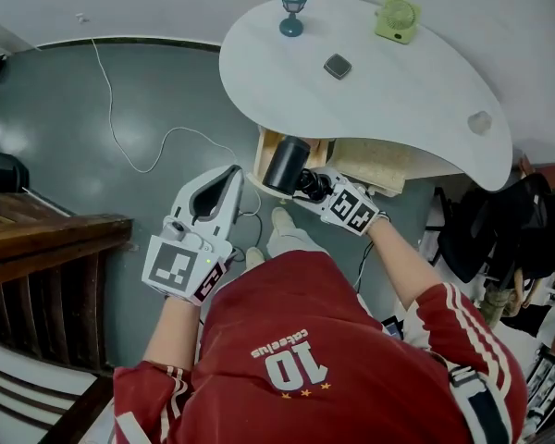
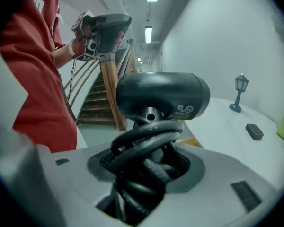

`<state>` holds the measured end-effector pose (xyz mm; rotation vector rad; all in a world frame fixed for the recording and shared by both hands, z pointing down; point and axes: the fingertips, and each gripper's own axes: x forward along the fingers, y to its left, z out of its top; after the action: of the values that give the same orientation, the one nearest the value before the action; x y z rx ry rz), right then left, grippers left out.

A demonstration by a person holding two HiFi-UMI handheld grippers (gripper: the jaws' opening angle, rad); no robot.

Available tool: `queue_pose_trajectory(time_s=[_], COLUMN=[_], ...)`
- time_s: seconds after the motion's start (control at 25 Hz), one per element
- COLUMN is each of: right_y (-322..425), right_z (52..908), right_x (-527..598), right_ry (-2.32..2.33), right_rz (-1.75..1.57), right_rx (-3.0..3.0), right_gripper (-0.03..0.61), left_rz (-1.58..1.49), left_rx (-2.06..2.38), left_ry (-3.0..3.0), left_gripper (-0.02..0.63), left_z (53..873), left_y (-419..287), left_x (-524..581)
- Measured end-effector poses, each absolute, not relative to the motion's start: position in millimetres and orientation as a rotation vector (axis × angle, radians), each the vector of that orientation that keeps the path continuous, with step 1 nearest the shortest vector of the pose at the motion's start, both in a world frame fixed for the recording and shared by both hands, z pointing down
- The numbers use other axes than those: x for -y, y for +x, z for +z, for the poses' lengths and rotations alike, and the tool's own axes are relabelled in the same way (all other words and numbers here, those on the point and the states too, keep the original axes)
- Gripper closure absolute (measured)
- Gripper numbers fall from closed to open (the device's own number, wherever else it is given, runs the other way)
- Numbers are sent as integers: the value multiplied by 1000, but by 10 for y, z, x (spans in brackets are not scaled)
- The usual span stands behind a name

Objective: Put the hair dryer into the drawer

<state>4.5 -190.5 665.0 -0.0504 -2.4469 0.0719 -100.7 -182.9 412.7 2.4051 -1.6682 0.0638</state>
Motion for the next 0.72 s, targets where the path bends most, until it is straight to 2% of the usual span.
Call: queue_pose_trajectory(time_s=[0.72], right_y=[103], right_z=[7780], right_x=[2238], right_ry=[-209], right_rz=[51], right_rx=[2197], right_gripper=[341], left_rz=[177], left_rx=[1775], left_ry=[2267], left_gripper=[614], left_z=[4408], left_y=[-1098], left_x=[2066])
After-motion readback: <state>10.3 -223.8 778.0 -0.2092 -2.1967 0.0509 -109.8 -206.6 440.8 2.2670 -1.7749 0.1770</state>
